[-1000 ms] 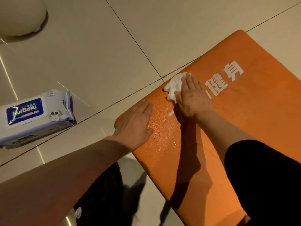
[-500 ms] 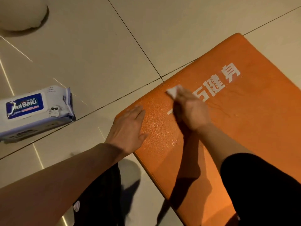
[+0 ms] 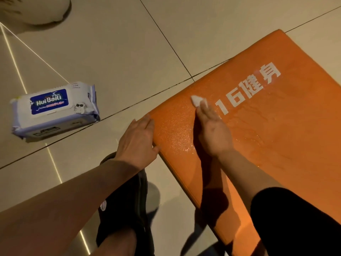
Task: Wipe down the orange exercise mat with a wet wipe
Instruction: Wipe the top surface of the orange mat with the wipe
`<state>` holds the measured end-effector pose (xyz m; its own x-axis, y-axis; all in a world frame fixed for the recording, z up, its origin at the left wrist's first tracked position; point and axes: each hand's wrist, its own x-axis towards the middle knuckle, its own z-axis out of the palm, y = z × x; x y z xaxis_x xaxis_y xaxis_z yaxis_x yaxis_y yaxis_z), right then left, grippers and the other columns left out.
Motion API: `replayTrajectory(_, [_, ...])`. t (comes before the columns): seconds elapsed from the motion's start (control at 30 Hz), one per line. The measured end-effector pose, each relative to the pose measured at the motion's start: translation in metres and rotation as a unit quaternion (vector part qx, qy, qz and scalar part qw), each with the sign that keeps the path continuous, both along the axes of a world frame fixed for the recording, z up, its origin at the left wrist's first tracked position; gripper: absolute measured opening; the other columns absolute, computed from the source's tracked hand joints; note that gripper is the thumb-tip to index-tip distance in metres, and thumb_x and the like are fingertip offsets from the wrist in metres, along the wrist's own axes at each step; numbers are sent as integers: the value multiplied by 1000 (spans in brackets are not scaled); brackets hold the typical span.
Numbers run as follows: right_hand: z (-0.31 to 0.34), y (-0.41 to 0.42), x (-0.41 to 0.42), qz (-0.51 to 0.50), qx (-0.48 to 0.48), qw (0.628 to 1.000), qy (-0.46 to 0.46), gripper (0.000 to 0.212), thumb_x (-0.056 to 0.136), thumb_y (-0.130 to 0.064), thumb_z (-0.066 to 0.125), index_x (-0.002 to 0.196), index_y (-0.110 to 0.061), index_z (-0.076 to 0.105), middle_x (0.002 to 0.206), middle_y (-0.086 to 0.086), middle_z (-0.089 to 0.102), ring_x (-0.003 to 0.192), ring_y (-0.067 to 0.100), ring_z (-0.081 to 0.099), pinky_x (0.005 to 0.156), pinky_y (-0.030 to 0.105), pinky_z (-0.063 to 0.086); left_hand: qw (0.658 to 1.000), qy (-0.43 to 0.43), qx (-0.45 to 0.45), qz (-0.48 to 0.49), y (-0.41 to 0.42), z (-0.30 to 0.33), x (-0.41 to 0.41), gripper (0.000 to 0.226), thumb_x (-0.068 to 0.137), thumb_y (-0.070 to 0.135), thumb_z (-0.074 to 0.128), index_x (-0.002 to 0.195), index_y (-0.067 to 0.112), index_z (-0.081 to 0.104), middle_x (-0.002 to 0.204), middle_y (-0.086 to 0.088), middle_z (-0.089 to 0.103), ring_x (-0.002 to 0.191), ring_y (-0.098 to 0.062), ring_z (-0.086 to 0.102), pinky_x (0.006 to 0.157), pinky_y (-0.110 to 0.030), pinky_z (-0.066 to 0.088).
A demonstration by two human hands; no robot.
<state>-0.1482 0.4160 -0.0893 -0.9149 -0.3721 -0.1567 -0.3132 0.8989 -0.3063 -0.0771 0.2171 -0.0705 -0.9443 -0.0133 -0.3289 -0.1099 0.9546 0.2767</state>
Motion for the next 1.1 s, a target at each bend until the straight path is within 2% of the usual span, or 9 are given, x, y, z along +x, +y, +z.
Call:
replayTrajectory(0.1, [2, -38, 16, -55, -51, 997, -30, 78, 86, 10, 47, 154, -12, 17, 162, 4, 5, 149, 20, 7, 116, 28, 9, 1000, -1, 3, 0, 0, 1, 10, 81, 91, 41, 61, 153, 12, 18, 160, -7, 15, 146, -20, 17, 118, -30, 3])
replayTrajectory(0.23, [-5, -66, 54, 127, -79, 988, -49, 63, 93, 3, 43, 152, -4, 20, 161, 13, 9, 149, 24, 7, 121, 33, 9, 999, 28, 18, 26, -1, 4, 22, 68, 90, 29, 63, 148, 15, 31, 156, -4, 28, 142, -20, 28, 118, -28, 7])
replayTrajectory(0.33, [-2, -29, 60, 203, -43, 978, -23, 64, 90, -2, 30, 153, -12, 20, 161, 2, 7, 146, 16, 4, 116, 32, 12, 998, 37, 27, 31, -2, 3, 27, 69, 89, 25, 63, 149, 14, 30, 156, -5, 28, 142, -20, 29, 118, -30, 9])
replayTrajectory(0.5, [-6, -17, 54, -28, -32, 999, -14, 70, 91, 9, 40, 154, -9, 16, 162, 4, 3, 148, 15, 0, 119, 28, 13, 999, 34, 37, 10, 5, -1, 23, 58, 93, 21, 58, 146, 11, 35, 156, -8, 27, 141, -23, 29, 118, -33, 9])
replayTrajectory(0.7, [-10, -47, 91, 172, -26, 985, -12, 68, 93, -16, 57, 150, 0, 24, 159, 16, 14, 148, 28, 14, 120, 39, 16, 998, 45, 41, 31, 13, 1, 15, 46, 94, 10, 47, 139, 10, 40, 147, -11, 36, 129, -28, 40, 109, -37, 31])
replayTrajectory(0.83, [-6, -27, 78, 76, 28, 997, -21, 91, 92, -57, 51, 154, -5, 10, 162, 11, -2, 149, 25, 3, 116, 33, 5, 998, -11, 33, 57, 3, -7, -2, 52, 95, 15, 49, 144, 11, 31, 148, -20, 30, 131, -35, 37, 108, -44, 34])
replayTrajectory(0.9, [-3, -35, 87, 100, 55, 993, -20, 94, 89, -48, 61, 152, 0, 11, 161, 15, -1, 148, 29, 2, 115, 38, 5, 993, -32, 77, 78, 5, -12, -12, 49, 96, 15, 46, 143, 12, 31, 135, -19, 40, 117, -34, 46, 95, -42, 41])
replayTrajectory(1.0, [5, -44, 92, 140, 56, 989, -9, 73, 88, -19, 63, 146, 9, 28, 157, 25, 17, 146, 39, 17, 116, 49, 28, 986, -32, 91, 138, 8, -5, -27, 48, 98, 16, 43, 144, 13, 29, 133, -20, 40, 117, -36, 44, 89, -41, 41])
replayTrajectory(1.1, [31, -43, 90, 132, 60, 989, 0, 70, 96, -17, 52, 151, 3, 14, 160, 21, 3, 148, 36, 5, 119, 45, 23, 983, 5, 46, 177, 3, 23, -44, 43, 98, 23, 47, 139, 10, 41, 134, -20, 39, 121, -36, 41, 89, -39, 40])
